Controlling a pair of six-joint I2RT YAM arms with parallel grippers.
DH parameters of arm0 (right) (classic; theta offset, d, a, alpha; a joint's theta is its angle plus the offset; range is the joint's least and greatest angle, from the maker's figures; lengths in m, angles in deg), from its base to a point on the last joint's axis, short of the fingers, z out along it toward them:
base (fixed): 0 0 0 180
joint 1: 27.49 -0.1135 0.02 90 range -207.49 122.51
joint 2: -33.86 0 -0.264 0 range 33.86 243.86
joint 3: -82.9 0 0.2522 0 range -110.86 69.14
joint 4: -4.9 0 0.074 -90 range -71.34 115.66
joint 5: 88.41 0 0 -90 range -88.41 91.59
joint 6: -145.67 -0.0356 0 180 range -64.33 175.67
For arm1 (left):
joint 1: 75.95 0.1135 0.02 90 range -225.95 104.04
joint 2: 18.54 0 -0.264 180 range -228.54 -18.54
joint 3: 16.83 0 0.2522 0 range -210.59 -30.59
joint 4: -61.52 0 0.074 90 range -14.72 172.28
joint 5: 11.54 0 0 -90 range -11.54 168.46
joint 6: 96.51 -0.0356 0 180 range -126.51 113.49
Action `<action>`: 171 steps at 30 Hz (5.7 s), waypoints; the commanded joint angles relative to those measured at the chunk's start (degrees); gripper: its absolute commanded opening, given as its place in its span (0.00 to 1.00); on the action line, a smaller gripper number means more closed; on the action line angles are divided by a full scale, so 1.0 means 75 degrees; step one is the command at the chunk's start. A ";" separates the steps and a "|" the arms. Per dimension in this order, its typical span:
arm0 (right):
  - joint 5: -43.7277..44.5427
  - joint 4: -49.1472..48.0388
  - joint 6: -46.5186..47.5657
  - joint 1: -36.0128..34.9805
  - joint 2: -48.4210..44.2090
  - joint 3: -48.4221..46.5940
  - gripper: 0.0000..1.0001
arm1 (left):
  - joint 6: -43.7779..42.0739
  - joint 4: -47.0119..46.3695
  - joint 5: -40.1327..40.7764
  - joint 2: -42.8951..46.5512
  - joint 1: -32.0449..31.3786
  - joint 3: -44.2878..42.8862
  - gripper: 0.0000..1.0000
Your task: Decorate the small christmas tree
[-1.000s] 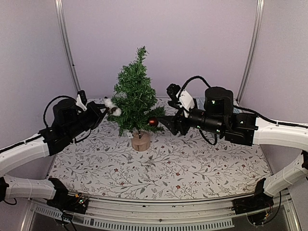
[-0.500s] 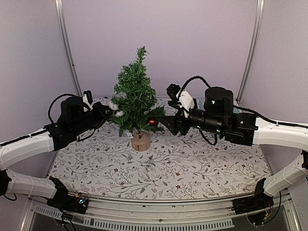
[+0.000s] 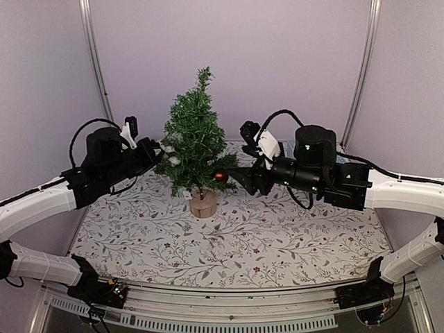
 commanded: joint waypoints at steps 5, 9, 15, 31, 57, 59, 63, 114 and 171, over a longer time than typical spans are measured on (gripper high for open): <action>0.0008 -0.0032 0.0021 0.0053 0.0025 0.0153 0.75 | -0.0715 0.1113 0.0319 0.0141 -0.0097 -0.0426 0.18; 0.0003 -0.0031 0.0022 0.0052 0.0024 0.0138 0.75 | -0.0692 0.1538 0.0561 0.0311 -0.0097 -0.0471 0.21; -0.0018 -0.0043 0.0021 0.0053 0.0068 0.0105 0.75 | -0.0693 0.1916 0.0784 0.0458 -0.0097 -0.0496 0.27; -0.0057 -0.0101 0.0003 0.0079 0.0106 0.0054 0.75 | -0.0803 0.2571 0.1117 0.1118 0.0015 -0.0413 0.44; -0.0035 -0.0136 -0.0177 0.0231 -0.0113 0.0238 0.76 | -0.0736 0.0408 -0.0330 0.0157 0.0243 -0.0102 0.36; -0.0068 -0.0155 -0.0216 0.0260 -0.0127 0.0247 0.76 | -0.0832 0.0302 -0.0404 0.0102 0.0249 -0.0133 0.36; -0.0128 -0.0178 -0.0270 0.0296 -0.0140 0.0291 0.76 | -0.1196 0.0235 -0.0703 0.0175 0.0329 -0.0195 0.55; -0.5970 -0.2022 -0.4626 0.4712 0.4568 -0.1147 0.58 | 0.0932 -0.5133 -0.2361 -0.1796 0.0837 0.4188 0.57; -0.5741 -0.1849 -0.4408 0.4589 0.5174 -0.1568 0.36 | 0.0170 -0.6120 -0.4984 -0.6689 0.2104 0.0822 0.41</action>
